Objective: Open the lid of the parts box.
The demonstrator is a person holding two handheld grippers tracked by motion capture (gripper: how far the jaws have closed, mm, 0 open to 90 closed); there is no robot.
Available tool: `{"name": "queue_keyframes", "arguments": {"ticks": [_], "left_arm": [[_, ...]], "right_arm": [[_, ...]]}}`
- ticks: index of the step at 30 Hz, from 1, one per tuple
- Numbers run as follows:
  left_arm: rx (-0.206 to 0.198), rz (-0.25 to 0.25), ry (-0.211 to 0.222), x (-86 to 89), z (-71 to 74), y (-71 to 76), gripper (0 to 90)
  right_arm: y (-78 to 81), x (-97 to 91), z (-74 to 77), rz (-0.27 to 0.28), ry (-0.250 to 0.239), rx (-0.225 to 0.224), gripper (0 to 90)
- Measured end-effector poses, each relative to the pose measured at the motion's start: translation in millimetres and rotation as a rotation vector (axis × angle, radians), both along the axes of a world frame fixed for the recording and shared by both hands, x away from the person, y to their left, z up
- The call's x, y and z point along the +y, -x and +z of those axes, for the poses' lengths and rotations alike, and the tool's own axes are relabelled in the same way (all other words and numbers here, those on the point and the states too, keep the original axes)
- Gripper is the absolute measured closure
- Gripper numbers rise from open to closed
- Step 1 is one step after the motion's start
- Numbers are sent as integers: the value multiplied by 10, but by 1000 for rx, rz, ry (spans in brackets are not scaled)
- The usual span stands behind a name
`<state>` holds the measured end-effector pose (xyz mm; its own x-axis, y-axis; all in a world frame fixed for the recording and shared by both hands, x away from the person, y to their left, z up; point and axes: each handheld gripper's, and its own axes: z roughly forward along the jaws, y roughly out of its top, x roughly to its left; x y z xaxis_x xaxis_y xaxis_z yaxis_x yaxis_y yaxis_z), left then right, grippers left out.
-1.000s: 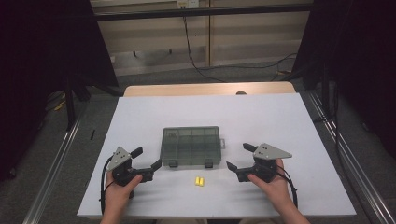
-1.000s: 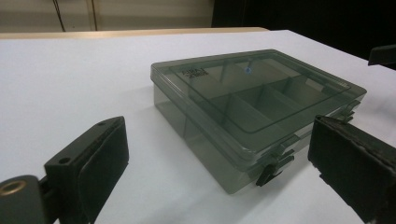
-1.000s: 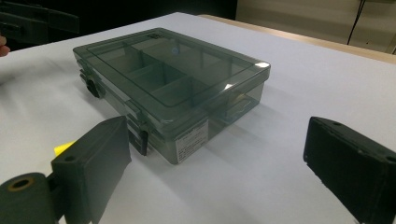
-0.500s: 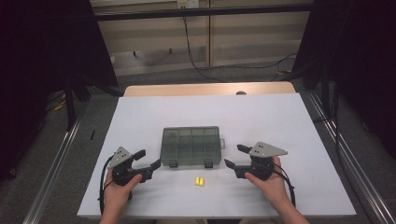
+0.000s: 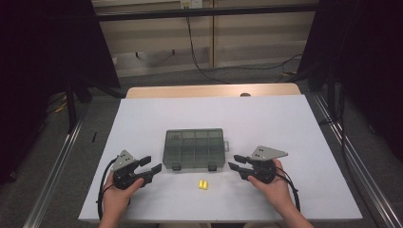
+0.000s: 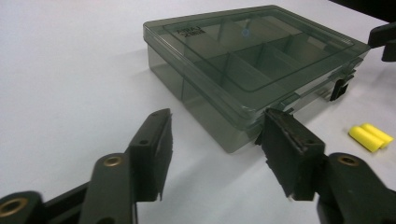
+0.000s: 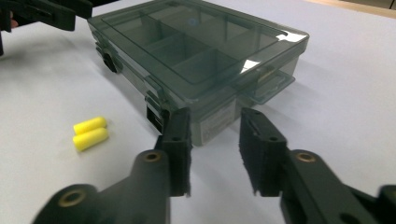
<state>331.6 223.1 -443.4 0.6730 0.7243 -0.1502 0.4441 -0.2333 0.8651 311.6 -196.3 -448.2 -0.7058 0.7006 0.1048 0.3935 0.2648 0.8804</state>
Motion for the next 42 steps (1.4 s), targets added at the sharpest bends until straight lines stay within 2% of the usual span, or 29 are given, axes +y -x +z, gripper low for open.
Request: {"name": "queue_keyframes", "arguments": {"ticks": [3,5,10,14,16,19,23,27,31,37,42], "left_arm": [[-2,5,-2,9,-3,1,486],[-7,-1,-19,12,-9,5,547],[11,-21,-56,-12,-28,16,689],[18,-33,-58,-19,-26,9,740],[21,-41,-45,-25,-30,1,764],[17,-63,-57,-42,-30,-7,830],[56,-71,-39,-54,-34,-25,858],[101,-70,-4,-62,-22,-39,868],[118,-69,-19,-87,-34,-48,869],[119,-68,-38,-105,-54,-57,869],[119,-69,-42,-119,-57,-58,868]], "right_arm": [[-16,20,0,2,-11,9,697],[-22,28,-5,8,-11,15,726],[-25,23,-18,19,-12,30,821],[-20,21,-11,34,-19,34,890],[-15,29,-19,39,-9,46,900],[-16,39,-29,38,-4,54,900],[-21,39,-34,34,5,49,900],[-19,49,-32,32,5,53,900],[-17,68,-30,41,-1,63,900],[-17,91,-38,50,29,68,900],[-38,99,-42,48,17,84,900]]}}
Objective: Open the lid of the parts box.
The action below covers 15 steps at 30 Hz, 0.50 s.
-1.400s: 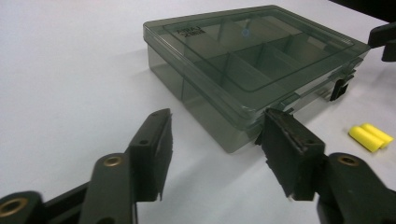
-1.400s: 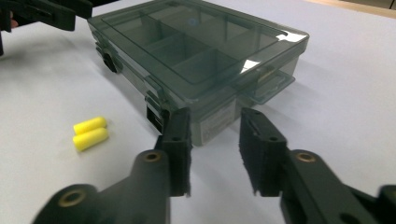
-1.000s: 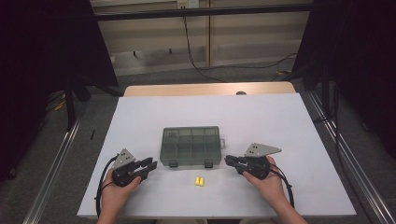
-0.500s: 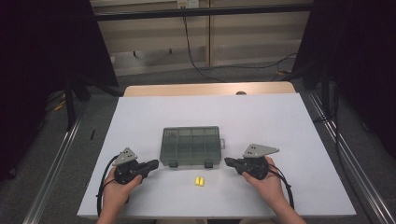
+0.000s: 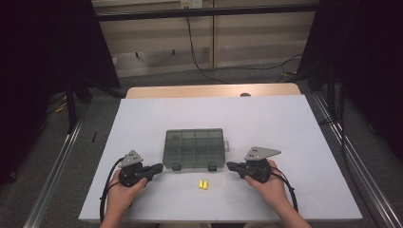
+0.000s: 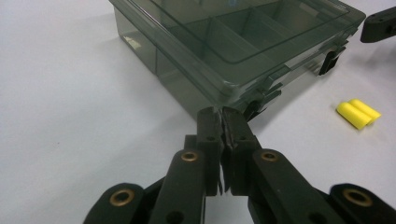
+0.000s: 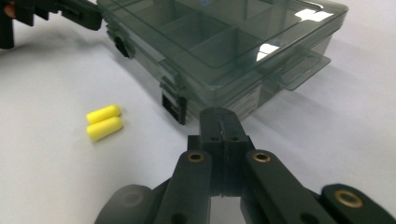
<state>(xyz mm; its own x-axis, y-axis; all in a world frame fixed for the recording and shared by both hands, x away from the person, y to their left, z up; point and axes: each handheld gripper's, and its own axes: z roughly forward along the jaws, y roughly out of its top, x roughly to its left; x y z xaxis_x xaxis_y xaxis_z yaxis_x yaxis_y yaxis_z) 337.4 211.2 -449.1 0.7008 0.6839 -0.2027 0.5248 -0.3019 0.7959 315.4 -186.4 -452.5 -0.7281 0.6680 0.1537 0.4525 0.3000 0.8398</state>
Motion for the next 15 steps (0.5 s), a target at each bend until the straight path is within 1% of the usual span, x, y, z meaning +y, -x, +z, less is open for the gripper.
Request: {"name": "queue_keyframes", "arguments": {"ticks": [2,5,8,11,13,15], "left_arm": [[-2,1,-5,-7,1,1,868],[-8,0,-12,-14,-1,3,868],[-9,10,-7,-12,-2,-2,866],[-11,9,-9,-9,-1,-8,866],[-13,10,-9,-11,-1,-6,867],[-15,9,-11,-11,0,-6,866]], "right_arm": [[-22,1,5,-13,-4,3,900],[-37,-3,-7,-22,11,27,900],[-40,6,-5,-6,6,15,900],[-36,43,-11,4,22,24,900],[-37,55,-23,1,32,31,900],[-38,52,-21,-2,31,21,900]]}}
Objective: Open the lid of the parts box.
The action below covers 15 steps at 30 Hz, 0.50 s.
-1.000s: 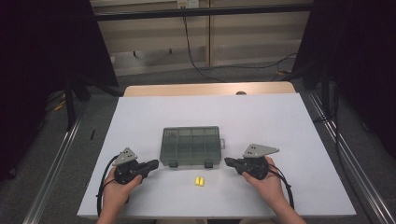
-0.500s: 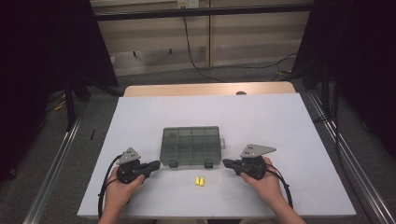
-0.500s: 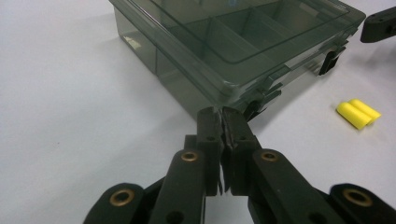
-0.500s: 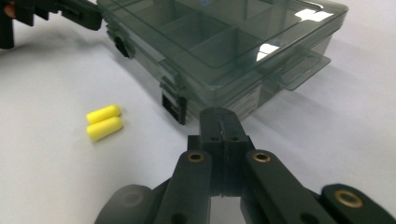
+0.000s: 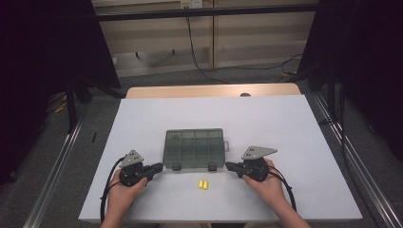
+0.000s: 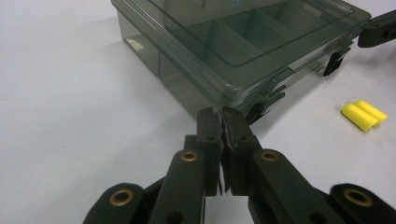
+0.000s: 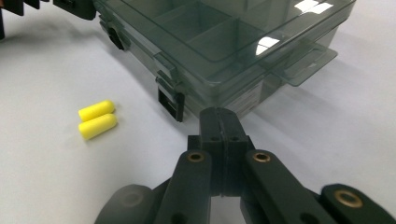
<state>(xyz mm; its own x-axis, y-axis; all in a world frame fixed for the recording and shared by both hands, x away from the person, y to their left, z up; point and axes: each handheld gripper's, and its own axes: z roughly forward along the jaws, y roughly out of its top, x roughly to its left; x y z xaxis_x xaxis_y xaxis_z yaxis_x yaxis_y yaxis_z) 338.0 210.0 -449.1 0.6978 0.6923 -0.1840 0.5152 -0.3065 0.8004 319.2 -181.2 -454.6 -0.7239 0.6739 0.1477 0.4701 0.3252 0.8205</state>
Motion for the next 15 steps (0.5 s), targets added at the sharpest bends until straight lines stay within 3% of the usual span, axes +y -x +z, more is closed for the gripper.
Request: {"name": "queue_keyframes", "arguments": {"ticks": [15], "left_arm": [[-4,-7,-1,7,-2,-10,860]], "right_arm": [[-3,2,11,9,-8,-21,900]]}}
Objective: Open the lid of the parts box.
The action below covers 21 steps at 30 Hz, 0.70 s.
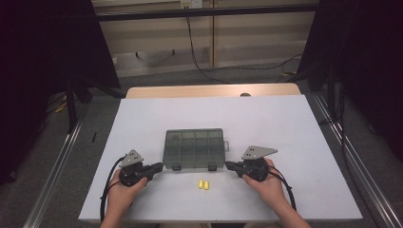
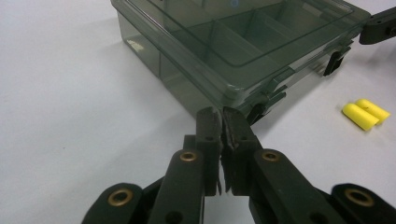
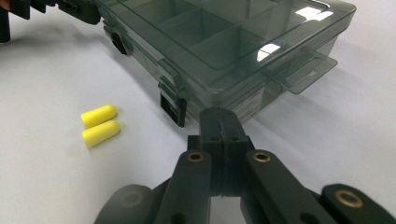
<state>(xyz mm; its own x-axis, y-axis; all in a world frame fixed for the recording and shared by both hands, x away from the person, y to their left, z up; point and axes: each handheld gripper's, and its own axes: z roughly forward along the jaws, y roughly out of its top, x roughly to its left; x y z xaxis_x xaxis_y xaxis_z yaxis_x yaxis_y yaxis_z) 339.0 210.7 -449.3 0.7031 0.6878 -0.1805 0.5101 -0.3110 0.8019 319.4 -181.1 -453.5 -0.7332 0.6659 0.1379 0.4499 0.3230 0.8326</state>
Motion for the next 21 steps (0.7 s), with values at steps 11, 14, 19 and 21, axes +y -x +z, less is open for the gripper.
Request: {"name": "queue_keyframes", "arguments": {"ticks": [11,14,19,21], "left_arm": [[-1,-8,4,-6,7,1,858],[-2,-13,1,-11,11,4,858],[0,-14,2,-14,13,5,857],[-1,-13,2,-14,13,6,856]], "right_arm": [[2,-3,14,3,-28,-8,900],[2,-1,12,2,-22,-10,900],[-6,-1,-10,-3,10,-10,900],[-7,1,-12,-2,20,-15,900]]}}
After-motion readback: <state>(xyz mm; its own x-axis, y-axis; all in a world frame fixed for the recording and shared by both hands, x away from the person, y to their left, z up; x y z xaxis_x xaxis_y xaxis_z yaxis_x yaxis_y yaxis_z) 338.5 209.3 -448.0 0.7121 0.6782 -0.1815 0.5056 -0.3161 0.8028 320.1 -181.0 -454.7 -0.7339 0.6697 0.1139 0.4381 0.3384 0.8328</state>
